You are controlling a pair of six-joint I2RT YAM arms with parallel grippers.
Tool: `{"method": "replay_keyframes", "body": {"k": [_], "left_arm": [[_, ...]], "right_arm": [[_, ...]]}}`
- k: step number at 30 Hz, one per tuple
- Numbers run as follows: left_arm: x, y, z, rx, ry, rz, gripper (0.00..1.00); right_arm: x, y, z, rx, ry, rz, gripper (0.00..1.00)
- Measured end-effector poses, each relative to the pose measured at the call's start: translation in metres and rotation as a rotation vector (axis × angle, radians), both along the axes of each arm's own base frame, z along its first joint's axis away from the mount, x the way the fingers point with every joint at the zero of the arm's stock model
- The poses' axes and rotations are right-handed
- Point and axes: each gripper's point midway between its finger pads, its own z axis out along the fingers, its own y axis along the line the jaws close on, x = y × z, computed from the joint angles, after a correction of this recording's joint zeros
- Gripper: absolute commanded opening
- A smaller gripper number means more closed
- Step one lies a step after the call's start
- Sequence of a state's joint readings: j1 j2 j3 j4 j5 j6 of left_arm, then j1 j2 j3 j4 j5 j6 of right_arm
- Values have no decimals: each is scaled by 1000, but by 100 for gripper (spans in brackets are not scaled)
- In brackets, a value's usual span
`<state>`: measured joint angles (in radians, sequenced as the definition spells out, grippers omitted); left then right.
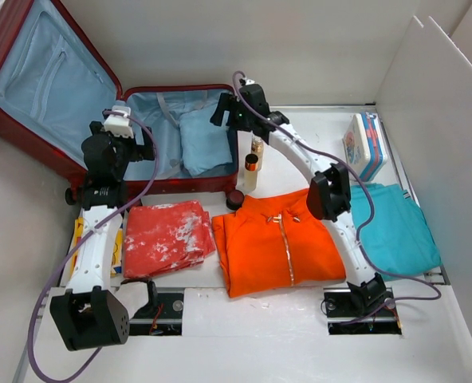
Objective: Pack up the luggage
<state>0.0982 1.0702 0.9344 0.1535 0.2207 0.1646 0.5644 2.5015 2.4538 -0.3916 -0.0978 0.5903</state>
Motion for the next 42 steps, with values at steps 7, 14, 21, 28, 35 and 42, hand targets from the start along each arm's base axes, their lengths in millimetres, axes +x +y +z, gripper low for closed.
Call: {"method": "replay_keyframes", "body": {"k": [7, 14, 21, 28, 35, 42], "left_arm": [[23, -10, -30, 36, 137, -94, 85], [112, -58, -51, 112, 320, -307, 70], [123, -107, -102, 185, 376, -456, 68], [105, -163, -129, 236, 400, -578, 77], [65, -180, -89, 296, 230, -791, 100], [4, -246, -87, 399, 104, -1208, 100]], "right_arm": [[2, -34, 61, -117, -148, -99, 93], [-33, -59, 173, -101, -356, -57, 81], [-52, -108, 199, -145, -428, 40, 87], [-57, -157, 90, -279, -246, 177, 97], [-123, -173, 39, -263, -130, 306, 98], [-124, -205, 73, -217, -225, 240, 98]]}}
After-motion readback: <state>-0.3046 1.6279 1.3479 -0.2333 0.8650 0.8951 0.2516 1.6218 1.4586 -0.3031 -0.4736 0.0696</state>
